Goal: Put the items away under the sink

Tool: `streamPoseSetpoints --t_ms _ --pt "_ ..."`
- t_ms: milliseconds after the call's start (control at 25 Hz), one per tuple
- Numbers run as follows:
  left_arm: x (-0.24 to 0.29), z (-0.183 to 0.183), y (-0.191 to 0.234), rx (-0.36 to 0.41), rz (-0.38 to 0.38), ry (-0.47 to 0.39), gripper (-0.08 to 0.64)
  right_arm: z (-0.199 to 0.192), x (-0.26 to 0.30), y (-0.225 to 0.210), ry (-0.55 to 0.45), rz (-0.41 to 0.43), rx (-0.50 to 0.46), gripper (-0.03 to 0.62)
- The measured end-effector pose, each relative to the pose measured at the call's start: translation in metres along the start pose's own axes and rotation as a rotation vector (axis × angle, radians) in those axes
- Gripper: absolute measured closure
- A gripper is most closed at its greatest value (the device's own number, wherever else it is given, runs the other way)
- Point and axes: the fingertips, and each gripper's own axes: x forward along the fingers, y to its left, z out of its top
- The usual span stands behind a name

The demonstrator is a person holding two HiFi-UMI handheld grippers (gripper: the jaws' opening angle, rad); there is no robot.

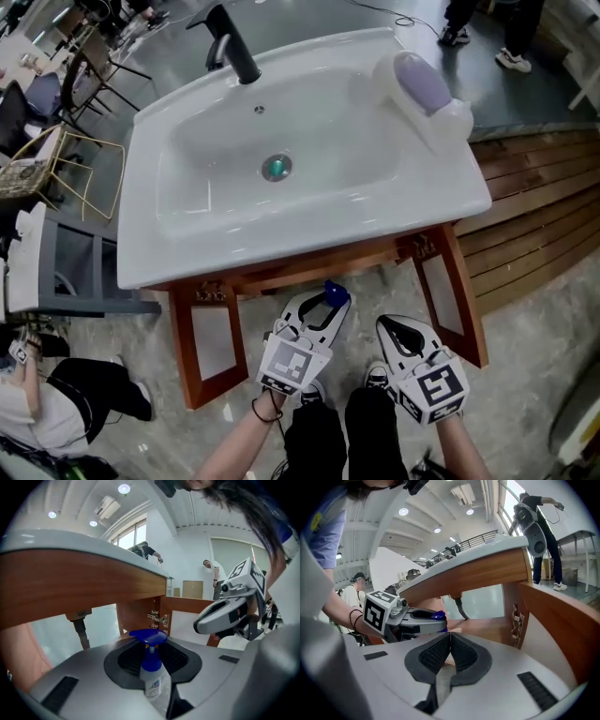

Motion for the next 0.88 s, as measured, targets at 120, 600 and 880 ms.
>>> streamPoseSetpoints --t_ms 120,600,880 --pt "0.016 -0.008 0.006 0.033 0.004 -0.012 0.465 -0.017 0.010 -0.006 -0.005 -0.002 0.017 0.575" --pt "0.067 -0.017 0.054 0.096 0.083 -0.062 0.467 -0.056 0.041 -0.020 -0.054 -0.001 0.048 0.575" --pt "0.092 -0.015 0.092 0.034 0.236 -0.108 0.471 -0.070 0.047 -0.026 -0.041 -0.011 0.069 0.575"
